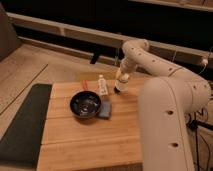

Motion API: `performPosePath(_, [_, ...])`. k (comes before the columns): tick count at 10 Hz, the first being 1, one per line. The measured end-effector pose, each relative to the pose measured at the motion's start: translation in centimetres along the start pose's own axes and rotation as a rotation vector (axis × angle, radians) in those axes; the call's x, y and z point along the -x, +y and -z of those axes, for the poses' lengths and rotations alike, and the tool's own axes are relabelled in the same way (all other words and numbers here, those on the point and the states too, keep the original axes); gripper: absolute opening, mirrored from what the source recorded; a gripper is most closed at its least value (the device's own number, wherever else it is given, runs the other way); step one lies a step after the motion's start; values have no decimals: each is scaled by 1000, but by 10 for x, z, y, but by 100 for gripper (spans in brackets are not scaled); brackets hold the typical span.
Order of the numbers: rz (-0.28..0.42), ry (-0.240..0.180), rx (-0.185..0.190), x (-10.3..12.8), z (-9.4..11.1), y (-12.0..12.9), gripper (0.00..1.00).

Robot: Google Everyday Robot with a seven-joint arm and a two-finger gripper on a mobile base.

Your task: Place the ceramic cup over the eraser

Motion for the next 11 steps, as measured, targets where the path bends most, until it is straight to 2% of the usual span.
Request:
performPosePath(4, [25, 39, 10, 2, -8, 11, 0])
performPosePath(6, [29, 42, 4, 7, -6, 12, 0])
performPosePath(7, [23, 36, -7, 9, -1, 11, 0])
performPosePath(10, [-30, 9, -44, 12, 32, 5, 0])
performPosePath(11, [-40, 14, -50, 10, 34, 6, 0])
